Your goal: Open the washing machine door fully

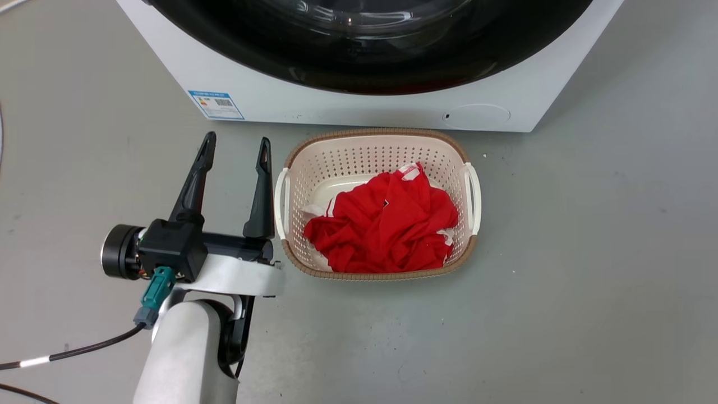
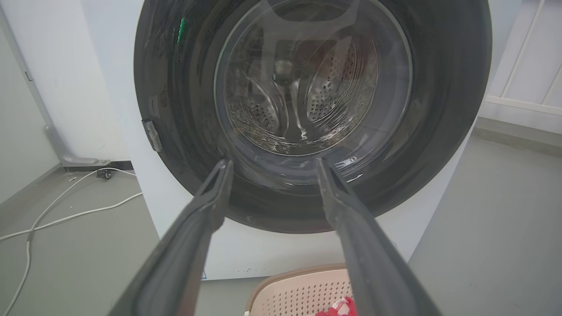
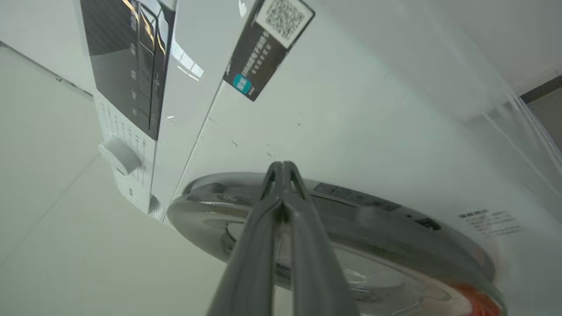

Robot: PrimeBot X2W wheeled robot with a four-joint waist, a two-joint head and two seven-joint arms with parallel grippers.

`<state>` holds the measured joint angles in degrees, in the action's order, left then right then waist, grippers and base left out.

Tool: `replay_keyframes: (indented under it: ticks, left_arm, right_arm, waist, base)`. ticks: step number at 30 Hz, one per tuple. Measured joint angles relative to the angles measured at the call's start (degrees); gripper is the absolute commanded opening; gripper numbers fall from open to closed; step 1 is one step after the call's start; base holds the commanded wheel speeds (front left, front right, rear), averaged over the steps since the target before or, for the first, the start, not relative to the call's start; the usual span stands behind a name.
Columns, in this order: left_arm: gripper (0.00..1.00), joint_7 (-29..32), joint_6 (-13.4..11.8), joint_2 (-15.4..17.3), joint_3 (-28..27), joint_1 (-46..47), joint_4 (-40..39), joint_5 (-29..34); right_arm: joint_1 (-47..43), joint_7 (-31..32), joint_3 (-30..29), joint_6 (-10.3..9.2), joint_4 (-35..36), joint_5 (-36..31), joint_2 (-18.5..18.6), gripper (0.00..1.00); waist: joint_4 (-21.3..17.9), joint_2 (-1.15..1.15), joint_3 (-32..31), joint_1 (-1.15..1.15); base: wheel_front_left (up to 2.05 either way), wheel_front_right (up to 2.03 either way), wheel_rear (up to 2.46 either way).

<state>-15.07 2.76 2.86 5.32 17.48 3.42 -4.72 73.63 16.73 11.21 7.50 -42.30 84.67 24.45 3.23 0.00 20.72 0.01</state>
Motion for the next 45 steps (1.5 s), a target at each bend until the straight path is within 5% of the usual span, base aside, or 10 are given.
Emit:
replay_keyframes:
  ticks: [7,23,45]
  left_arm:
    - [1.00,0.0,0.0,0.0,0.3,1.3,-0.6,0.0]
    - [1.00,0.0,-0.7,0.0,2.1,3.2,-1.3,-0.6]
    - [1.00,0.0,-1.4,0.0,3.5,4.0,0.1,-1.9]
  right_arm:
    - [6.4,9.4,6.6,0.00,-5.7,-5.3,-1.3,0.00]
    - [16.4,12.4,9.0,-0.01,-18.5,-12.5,-3.9,0.00]
    - [10.3,38.0,9.0,-0.01,-9.8,-6.1,-4.5,0.00]
  waist:
    - [0.4,0.00,2.6,0.00]
    - [1.7,0.00,7.3,0.00]
    - [0.6,0.00,5.3,-0.01]
  base:
    - [0.00,0.00,0.00]
    - [0.00,0.00,0.00]
    - [0.00,0.00,0.00]
